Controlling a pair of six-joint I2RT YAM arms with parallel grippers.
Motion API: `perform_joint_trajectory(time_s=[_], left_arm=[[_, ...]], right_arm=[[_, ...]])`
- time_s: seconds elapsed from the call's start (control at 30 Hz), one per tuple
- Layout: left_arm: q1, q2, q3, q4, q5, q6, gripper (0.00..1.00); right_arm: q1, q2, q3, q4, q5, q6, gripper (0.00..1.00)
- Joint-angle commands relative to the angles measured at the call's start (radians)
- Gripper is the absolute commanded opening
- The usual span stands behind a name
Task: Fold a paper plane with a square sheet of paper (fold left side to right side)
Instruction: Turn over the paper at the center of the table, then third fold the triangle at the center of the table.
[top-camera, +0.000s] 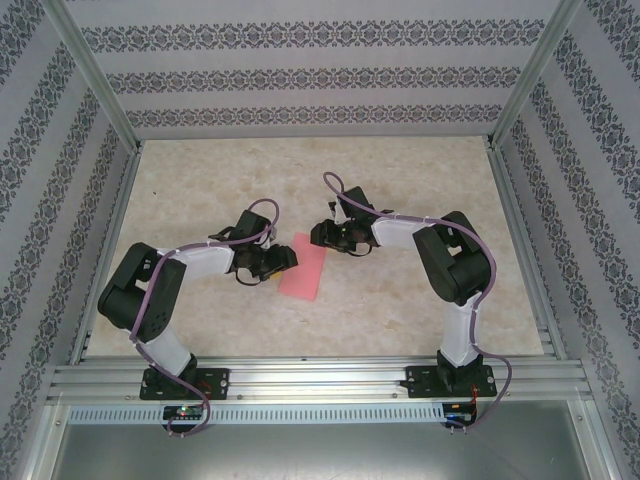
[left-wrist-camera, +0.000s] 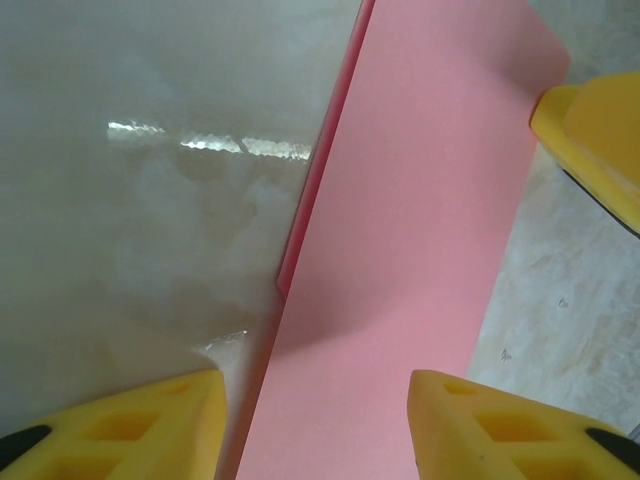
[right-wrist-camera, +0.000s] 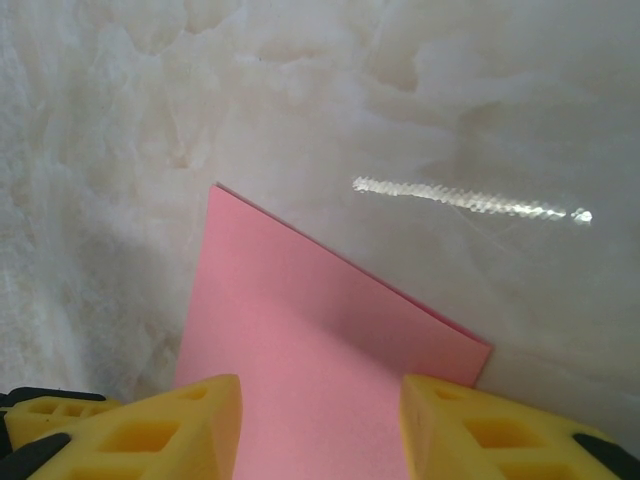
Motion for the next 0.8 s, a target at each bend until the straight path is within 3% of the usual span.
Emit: perform_joint_trajectory(time_s=[0.0, 0.5, 0.77], left_arm=[[-0.003, 0.038, 0.016, 0.106, 0.044, -0.013, 0.50], [-0.004, -0.032, -0.004, 0.098, 0.021, -0.008, 0.36], [-0.004, -0.027, -0.003, 0.100, 0.037, -0.005, 0.15]], right_arm=[[-0.007, 0.043, -0.018, 0.002, 0.014, -0.015, 0.46], [-0.004, 0.044, -0.030, 0.026, 0.008, -0.008, 0.46], [-0.010, 0.005, -0.037, 0.049, 0.003, -0.016, 0.48]])
